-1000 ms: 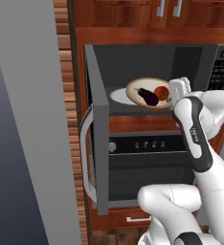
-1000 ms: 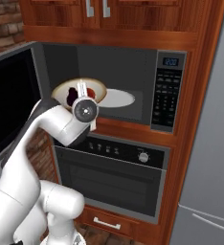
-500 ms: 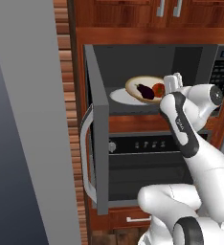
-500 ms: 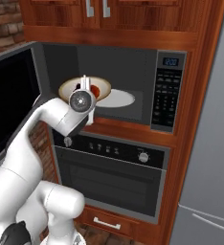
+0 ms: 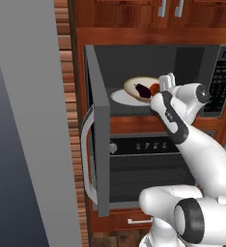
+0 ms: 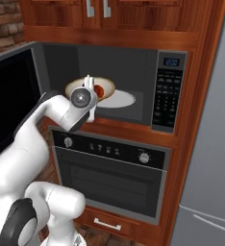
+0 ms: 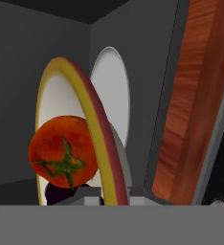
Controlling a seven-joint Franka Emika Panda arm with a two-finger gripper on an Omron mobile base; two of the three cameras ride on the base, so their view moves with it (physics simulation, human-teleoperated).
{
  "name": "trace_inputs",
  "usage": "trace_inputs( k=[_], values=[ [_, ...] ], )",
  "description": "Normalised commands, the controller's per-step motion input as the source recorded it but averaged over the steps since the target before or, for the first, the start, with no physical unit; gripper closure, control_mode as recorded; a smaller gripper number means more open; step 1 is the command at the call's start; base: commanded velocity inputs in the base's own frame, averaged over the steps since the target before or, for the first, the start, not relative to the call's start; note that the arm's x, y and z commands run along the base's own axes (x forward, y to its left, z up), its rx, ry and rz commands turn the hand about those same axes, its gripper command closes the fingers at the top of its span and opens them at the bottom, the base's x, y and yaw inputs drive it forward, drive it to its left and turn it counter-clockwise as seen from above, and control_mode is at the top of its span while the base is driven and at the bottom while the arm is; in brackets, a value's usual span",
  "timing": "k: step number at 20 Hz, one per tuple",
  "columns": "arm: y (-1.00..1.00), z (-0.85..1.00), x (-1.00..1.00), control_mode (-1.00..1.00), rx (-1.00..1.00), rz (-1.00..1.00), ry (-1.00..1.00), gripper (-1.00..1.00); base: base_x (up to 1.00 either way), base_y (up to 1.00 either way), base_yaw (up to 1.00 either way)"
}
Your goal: Place the bowl containing the tomato and eggplant in the microwave. Close the microwave door and press the start button to microwave the meal.
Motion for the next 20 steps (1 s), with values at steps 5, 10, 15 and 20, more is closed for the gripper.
trace_inputs(
  k=[5,10,15,20],
  values=[
    [-0.02,-0.26,0.34,-1.00,0.00,0.00,0.07,1.00,0.00,0.00,0.00],
    [-0.04,-0.13,0.32,-1.00,0.00,0.00,0.01,1.00,0.00,0.00,0.00],
    [-0.04,-0.10,0.32,-1.00,0.00,0.00,0.00,1.00,0.00,0.00,0.00],
    [-0.03,-0.18,0.35,-1.00,0.00,0.00,0.02,1.00,0.00,0.00,0.00]
  ],
)
